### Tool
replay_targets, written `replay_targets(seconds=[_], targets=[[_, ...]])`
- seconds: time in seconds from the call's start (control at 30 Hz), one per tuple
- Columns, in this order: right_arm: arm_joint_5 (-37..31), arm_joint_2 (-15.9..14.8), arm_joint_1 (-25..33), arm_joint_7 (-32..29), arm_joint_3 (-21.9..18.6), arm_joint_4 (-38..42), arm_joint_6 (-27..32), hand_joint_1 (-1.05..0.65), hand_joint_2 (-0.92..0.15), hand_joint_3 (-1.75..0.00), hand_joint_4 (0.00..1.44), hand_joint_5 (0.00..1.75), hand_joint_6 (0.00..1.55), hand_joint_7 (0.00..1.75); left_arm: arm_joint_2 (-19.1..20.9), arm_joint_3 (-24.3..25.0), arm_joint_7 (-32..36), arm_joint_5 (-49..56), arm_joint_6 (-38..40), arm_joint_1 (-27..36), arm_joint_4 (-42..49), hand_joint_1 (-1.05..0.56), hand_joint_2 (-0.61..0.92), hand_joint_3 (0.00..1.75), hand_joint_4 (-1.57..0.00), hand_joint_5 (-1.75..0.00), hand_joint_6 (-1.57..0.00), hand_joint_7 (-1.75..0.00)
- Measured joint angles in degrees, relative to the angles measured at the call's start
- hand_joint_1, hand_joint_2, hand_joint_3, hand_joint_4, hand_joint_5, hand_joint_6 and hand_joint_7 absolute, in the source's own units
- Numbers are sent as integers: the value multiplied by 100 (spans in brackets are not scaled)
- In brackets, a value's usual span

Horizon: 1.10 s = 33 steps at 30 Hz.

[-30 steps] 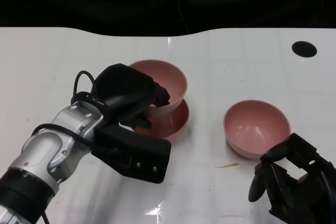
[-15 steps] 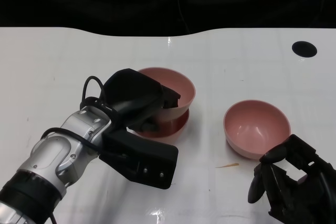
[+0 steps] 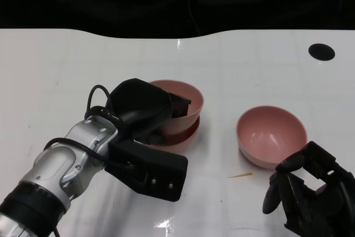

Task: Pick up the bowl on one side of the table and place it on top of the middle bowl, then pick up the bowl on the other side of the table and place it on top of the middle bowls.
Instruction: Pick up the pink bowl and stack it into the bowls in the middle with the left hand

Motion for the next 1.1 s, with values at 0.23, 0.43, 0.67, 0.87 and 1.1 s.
replay_targets(seconds=[0.23,0.43,0.67,0.87,1.1], targets=[[7,-2,8,31,-20,4,-36,-21,-53,-105,92,162,83,132,16,0,-124,-8,67,53,-134,-26,92,18,-82,-94,-87,-62],[68,-4,7,101,-39,10,-71,-22,-52,-105,92,160,84,132,135,-13,-478,6,141,135,-328,-51,92,25,-74,-12,-79,-3],[105,-9,14,98,-36,5,-47,-21,-53,-105,92,161,84,132,236,-35,-843,51,387,193,-627,-78,92,35,-38,0,-53,0],[115,-37,18,99,-47,4,-41,-20,-52,-107,92,162,84,133,262,-38,-819,49,334,340,-641,-80,92,37,-34,0,-51,0],[148,-76,23,117,-60,2,-18,-20,-52,-107,91,162,83,132,299,-37,-680,44,200,351,-592,-78,92,37,-38,-2,-55,-2]])
